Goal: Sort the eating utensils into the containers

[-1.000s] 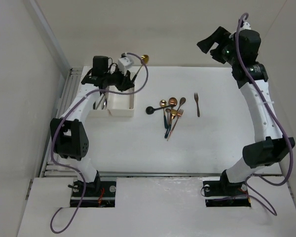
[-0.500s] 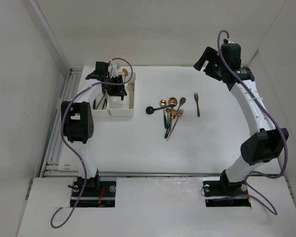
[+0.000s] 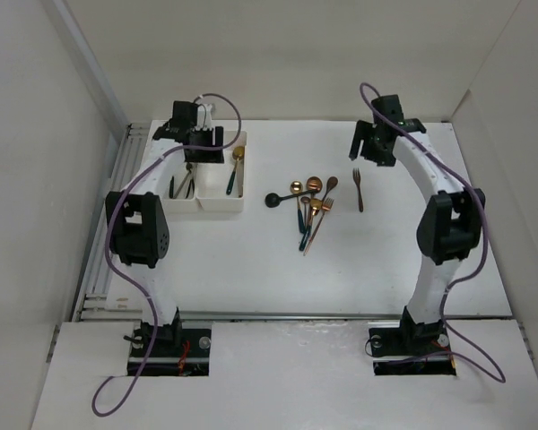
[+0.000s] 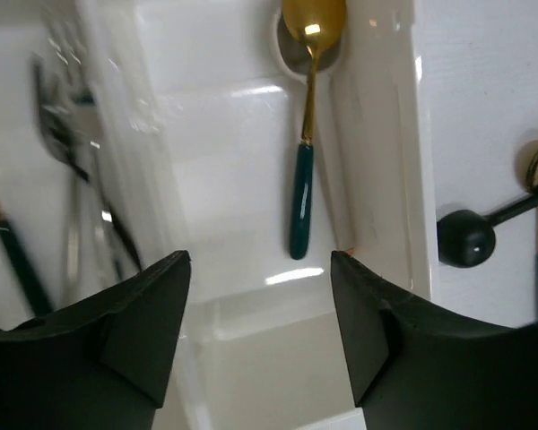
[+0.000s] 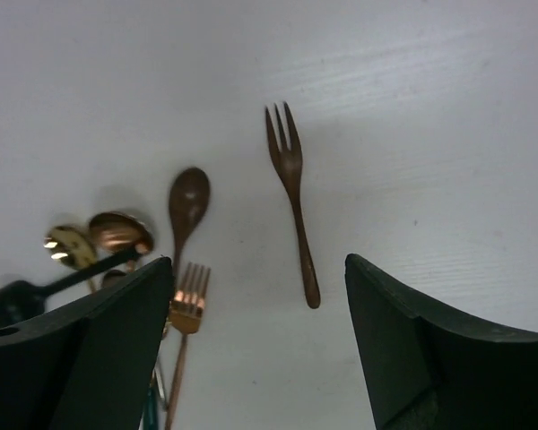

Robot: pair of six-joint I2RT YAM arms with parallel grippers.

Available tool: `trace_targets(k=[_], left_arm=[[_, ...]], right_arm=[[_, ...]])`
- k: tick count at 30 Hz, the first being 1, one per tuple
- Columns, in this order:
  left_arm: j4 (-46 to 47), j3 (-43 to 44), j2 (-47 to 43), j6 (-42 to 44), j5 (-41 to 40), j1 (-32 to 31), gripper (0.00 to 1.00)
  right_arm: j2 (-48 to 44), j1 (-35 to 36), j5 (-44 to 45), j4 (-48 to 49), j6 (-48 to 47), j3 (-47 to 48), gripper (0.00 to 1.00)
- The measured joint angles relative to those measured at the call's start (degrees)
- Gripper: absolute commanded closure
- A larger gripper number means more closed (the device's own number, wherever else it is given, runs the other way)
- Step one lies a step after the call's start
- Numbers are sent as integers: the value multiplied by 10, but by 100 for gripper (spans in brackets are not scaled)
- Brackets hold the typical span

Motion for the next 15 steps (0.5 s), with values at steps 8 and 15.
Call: trace_targets(k=[8, 15], left_arm=[[99, 98, -59, 183, -262, -20, 0], [148, 120, -78, 205, -435, -2, 0]], right_arm=[[133, 0, -8, -30, -20, -50, 21], [160, 0, -12, -29, -33, -49, 61]])
